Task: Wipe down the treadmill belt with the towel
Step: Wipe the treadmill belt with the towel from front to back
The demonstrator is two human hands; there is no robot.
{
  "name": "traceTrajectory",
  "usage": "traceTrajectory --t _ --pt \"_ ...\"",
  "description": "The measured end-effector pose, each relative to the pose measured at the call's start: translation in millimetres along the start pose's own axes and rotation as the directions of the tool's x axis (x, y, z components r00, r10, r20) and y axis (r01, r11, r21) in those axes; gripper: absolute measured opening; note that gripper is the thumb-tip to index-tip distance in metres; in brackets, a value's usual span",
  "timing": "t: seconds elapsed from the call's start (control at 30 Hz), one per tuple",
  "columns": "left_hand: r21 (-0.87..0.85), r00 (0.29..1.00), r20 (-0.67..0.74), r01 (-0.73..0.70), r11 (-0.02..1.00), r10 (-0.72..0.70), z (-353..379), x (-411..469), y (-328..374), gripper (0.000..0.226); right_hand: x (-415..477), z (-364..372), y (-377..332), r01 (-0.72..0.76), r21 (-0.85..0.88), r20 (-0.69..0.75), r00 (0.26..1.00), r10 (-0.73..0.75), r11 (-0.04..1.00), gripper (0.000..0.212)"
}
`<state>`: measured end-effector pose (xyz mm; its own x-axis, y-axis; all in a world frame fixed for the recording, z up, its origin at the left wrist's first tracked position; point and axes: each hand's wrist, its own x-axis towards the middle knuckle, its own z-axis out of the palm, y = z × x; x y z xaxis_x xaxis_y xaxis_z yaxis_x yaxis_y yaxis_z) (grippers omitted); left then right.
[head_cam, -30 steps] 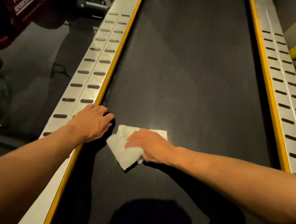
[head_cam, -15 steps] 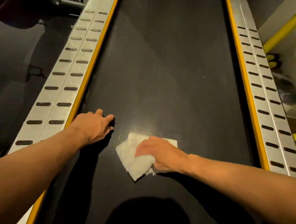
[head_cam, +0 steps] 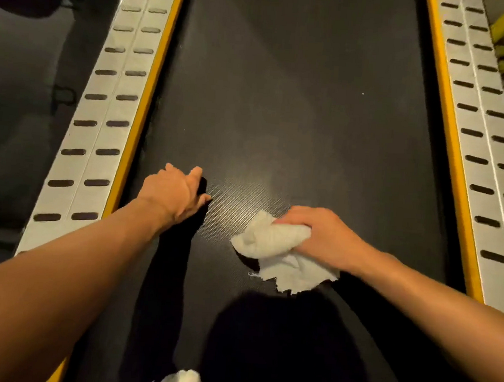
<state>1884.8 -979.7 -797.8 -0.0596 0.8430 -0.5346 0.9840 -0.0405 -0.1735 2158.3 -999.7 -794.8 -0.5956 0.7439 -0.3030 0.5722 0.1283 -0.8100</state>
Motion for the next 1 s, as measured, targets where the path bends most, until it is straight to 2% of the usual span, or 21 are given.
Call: traceTrajectory --t 0.07,0.1,0.13,0.17,0.23,0.27,0.33,0.4,0.47,0.53,0.63,0.73,0.77,0.8,0.87,0.93,1.0 --pt "-0.015 1.0 -0.001 0.023 1.0 -0.023 1.0 -1.7 3.2 0.06 1.6 -35.4 -0.9 -0.164 0.113 0.042 0.986 0.16 0.98 0.033" --pt "-0.006 1.0 -0.008 0.018 1.0 -0.018 -0.1 -1.6 3.9 0.059 2.6 -53.3 1.2 -0.238 0.073 0.076 0.97 0.232 0.969 0.044" --pt "0.008 1.0 -0.01 0.007 1.0 -0.007 -1.3 -1.7 4.1 0.057 3.8 -67.8 4.9 -0.295 -0.041 0.049 0.954 0.296 0.955 0.055" --pt "0.017 1.0 -0.005 -0.003 1.0 0.003 -4.9 -2.0 5.4 0.055 3.0 -76.3 9.9 -0.344 -0.159 -0.061 0.939 0.338 0.926 0.062" --pt "0.006 1.0 0.013 -0.002 1.0 0.002 -13.1 -1.0 7.2 0.056 -4.0 -73.8 13.8 -0.352 -0.218 -0.367 0.894 0.258 0.91 0.047" --pt "-0.006 1.0 0.023 0.009 1.0 -0.009 -16.6 -0.1 7.7 0.058 -7.5 -62.6 11.5 -0.327 -0.231 -0.441 0.875 0.201 0.916 0.041" --pt "-0.036 0.998 0.061 0.03 0.999 -0.028 -14.7 2.1 11.4 0.063 -10.2 -30.7 6.0 -0.354 -0.365 -0.37 0.904 0.215 0.861 0.061" --pt "-0.058 0.994 0.099 0.058 0.997 -0.052 -5.5 1.0 16.4 0.071 -8.3 7.2 9.0 -0.378 -0.544 -0.274 0.924 0.268 0.749 0.085" --pt "-0.049 0.987 0.142 0.089 0.995 -0.081 -2.6 -4.2 19.4 0.081 -4.9 35.8 15.2 -0.387 -0.624 -0.309 0.92 0.241 0.678 0.083" --pt "-0.078 0.978 0.202 0.059 0.995 -0.043 -5.1 -15.9 24.6 0.083 -8.0 50.8 19.0 -0.421 -0.628 -0.399 0.896 0.194 0.655 0.067" --pt "-0.194 0.958 0.282 0.003 0.981 0.053 3.9 -41.8 17.0 0.086 -17.6 58.5 10.3 -0.385 -0.58 -0.422 0.896 0.14 0.718 0.056" --pt "-0.222 0.904 0.422 0.026 0.975 0.072 20.4 -61.5 19.1 0.097 -23.8 40.7 1.4 -0.284 -0.374 -0.391 0.911 0.128 0.883 0.048" --pt "-0.199 0.899 0.432 0.025 0.98 0.064 26.9 -63.6 23.8 0.099 -21.2 29.8 -0.2 -0.259 -0.333 -0.438 0.894 0.095 0.907 0.048" --pt "-0.164 0.908 0.415 0.023 0.986 0.048 32.9 -63.2 28.6 0.1 -13.9 18.8 0.9 -0.254 -0.321 -0.509 0.859 0.06 0.912 0.047" --pt "-0.096 0.939 0.345 0.024 0.995 0.01 43.4 -62.5 33.6 0.099 12.0 4.5 13.3 -0.3 -0.257 -0.595 0.798 0.094 0.918 0.047" --pt "-0.105 0.94 0.34 0.055 0.993 -0.017 48.4 -66.6 37.8 0.099 21.3 19.6 19.6 -0.339 -0.289 -0.552 0.823 0.133 0.895 0.049" --pt "-0.153 0.939 0.345 0.054 0.987 0.002 47.4 -66.2 36.9 0.099 18.9 49.0 16.7 -0.314 -0.384 -0.5 0.861 0.09 0.868 0.047"
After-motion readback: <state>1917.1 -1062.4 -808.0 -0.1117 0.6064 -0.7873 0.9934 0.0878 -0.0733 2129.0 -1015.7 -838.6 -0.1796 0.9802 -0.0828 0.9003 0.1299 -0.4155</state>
